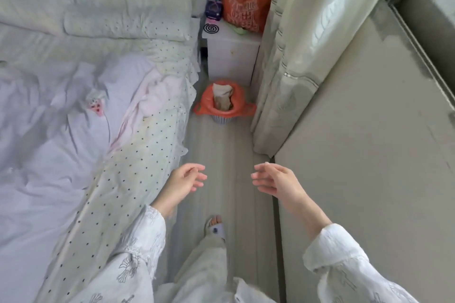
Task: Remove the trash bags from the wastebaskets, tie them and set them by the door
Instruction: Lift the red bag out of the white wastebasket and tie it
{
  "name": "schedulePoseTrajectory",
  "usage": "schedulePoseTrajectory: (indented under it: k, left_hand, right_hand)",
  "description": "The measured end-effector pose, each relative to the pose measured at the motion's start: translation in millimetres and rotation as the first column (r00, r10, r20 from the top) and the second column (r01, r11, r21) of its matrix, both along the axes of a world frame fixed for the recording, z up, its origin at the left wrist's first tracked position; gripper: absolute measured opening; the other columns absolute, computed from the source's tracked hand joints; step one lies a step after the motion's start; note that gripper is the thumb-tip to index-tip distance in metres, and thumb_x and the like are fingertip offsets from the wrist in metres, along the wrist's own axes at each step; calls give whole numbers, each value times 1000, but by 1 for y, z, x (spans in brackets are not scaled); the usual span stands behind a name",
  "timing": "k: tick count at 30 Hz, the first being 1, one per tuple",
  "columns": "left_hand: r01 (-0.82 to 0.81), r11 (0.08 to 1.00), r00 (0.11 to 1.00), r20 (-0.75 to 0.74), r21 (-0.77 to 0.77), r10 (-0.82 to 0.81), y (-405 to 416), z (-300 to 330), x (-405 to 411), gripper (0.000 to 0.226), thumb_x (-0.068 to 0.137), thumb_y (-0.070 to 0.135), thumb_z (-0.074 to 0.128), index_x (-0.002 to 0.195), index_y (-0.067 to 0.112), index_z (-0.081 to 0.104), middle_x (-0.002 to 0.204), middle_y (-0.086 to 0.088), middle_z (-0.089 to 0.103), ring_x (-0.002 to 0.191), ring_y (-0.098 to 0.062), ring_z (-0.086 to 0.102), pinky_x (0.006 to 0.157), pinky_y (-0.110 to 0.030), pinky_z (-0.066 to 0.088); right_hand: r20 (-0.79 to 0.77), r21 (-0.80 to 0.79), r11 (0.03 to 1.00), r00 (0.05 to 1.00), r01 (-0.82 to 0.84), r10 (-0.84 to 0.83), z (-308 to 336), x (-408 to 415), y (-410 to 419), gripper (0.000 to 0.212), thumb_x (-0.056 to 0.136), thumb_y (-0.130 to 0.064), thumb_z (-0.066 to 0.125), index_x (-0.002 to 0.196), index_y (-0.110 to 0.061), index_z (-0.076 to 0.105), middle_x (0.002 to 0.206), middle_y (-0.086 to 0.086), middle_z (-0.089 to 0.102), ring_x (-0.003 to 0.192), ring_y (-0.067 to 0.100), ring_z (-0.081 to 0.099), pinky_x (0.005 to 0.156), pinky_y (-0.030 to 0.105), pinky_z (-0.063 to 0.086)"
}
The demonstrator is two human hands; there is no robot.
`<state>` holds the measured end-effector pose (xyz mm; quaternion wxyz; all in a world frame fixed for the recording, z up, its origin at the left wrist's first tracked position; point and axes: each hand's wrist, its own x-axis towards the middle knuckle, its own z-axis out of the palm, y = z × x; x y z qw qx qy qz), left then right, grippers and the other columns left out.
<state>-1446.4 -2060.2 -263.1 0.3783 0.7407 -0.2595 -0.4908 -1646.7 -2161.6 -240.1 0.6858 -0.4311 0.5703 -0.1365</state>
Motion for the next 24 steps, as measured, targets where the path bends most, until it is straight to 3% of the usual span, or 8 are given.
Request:
schedulePoseTrajectory:
  k: [9, 12, 15, 19, 22, 24]
  left_hand:
    - [-23, 989, 999, -30, 144, 28, -172, -28, 90, 27, 96, 14, 33, 110, 11, 57, 94, -7, 65, 80, -19, 61, 72, -24, 47]
    - [-26, 972, 998, -43, 233, 37, -218, -61, 110, 28, 97, 13, 33, 114, 8, 55, 99, -10, 63, 82, -22, 59, 72, -23, 47]
    - [-53, 946, 997, -41, 321, 70, -265, -99, 129, 27, 97, 12, 34, 114, 8, 55, 100, -11, 62, 81, -20, 58, 71, -22, 46]
    - [-83, 910, 987, -94, 407, 132, -331, -153, 148, 17, 92, 4, 43, 92, 14, 57, 84, -7, 59, 71, -18, 54, 64, -24, 42]
    - [-77, 886, 984, -110, 457, 142, -381, -215, 170, 20, 86, 13, 52, 75, 30, 56, 79, -4, 60, 64, -18, 57, 66, -25, 46]
    - [-61, 870, 989, -86, 488, 117, -409, -259, 187, 32, 91, 6, 44, 71, 27, 58, 62, 1, 61, 46, -6, 57, 48, -15, 44]
  right_hand:
    - [-62, 125, 992, 998, 7, 1, -36, 91, -186, 25, 98, -20, 39, 96, -9, 61, 82, 7, 67, 76, 20, 64, 79, 28, 51]
    - [-102, 176, 984, 994, -16, 34, -69, 118, -243, 25, 98, -17, 39, 105, -6, 60, 86, 8, 67, 75, 21, 63, 77, 28, 51]
    - [-140, 223, 974, 987, -46, 79, -106, 149, -304, 31, 98, -13, 36, 121, -1, 54, 105, 18, 63, 84, 26, 59, 80, 34, 52]
    - [-194, 291, 955, 975, -47, 107, -160, 187, -381, 36, 98, -13, 36, 130, 1, 47, 121, 25, 58, 97, 30, 57, 98, 41, 45]
    - [-246, 340, 940, 966, 6, 83, -219, 211, -433, 32, 98, -14, 36, 125, 0, 47, 132, 27, 52, 96, 27, 51, 103, 44, 40]
    - [-273, 368, 929, 960, 49, 58, -262, 224, -460, 32, 98, -15, 37, 126, -1, 47, 133, 27, 51, 94, 25, 49, 102, 43, 40]
